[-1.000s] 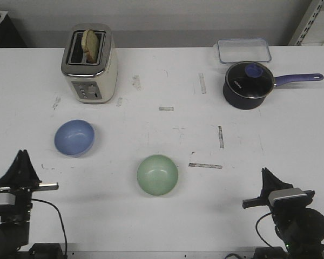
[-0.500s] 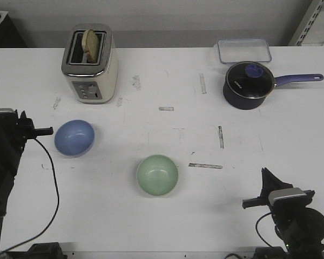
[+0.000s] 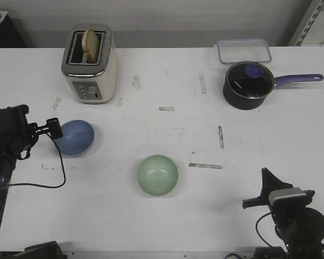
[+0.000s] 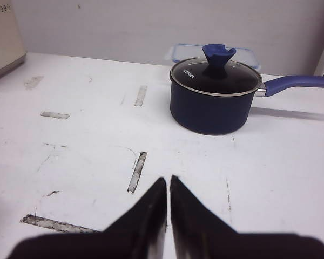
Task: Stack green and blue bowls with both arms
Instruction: 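Reach the left gripper to the blue bowl rim, then grasp the blue bowl rim with the left gripper and lift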
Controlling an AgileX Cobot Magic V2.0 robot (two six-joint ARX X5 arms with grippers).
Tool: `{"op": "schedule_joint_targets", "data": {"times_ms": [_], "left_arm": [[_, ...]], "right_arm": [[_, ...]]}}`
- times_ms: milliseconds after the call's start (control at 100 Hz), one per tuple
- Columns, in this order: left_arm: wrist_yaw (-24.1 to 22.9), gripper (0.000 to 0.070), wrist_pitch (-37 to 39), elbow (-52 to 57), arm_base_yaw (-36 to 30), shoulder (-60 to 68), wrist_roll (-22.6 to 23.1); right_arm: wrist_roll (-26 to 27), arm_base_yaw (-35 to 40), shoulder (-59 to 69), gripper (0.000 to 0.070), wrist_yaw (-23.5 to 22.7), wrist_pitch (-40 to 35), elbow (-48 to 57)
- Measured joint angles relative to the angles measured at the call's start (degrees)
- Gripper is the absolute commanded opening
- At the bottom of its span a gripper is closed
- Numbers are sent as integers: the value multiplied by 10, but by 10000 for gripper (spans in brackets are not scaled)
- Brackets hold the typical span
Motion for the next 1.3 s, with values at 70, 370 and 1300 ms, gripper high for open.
{"op": "schedule_joint_targets", "data": {"times_ms": [70,370,1300], "left_arm": [[30,700,-4,0,7,31,-2],[65,612,-25,0,9,131,-9],[122,0,-15,63,-19,117,-19]], "right_arm": [[0,0,0,0,0,0,0],[0,0,0,0,0,0,0],[0,0,0,0,0,0,0]]}}
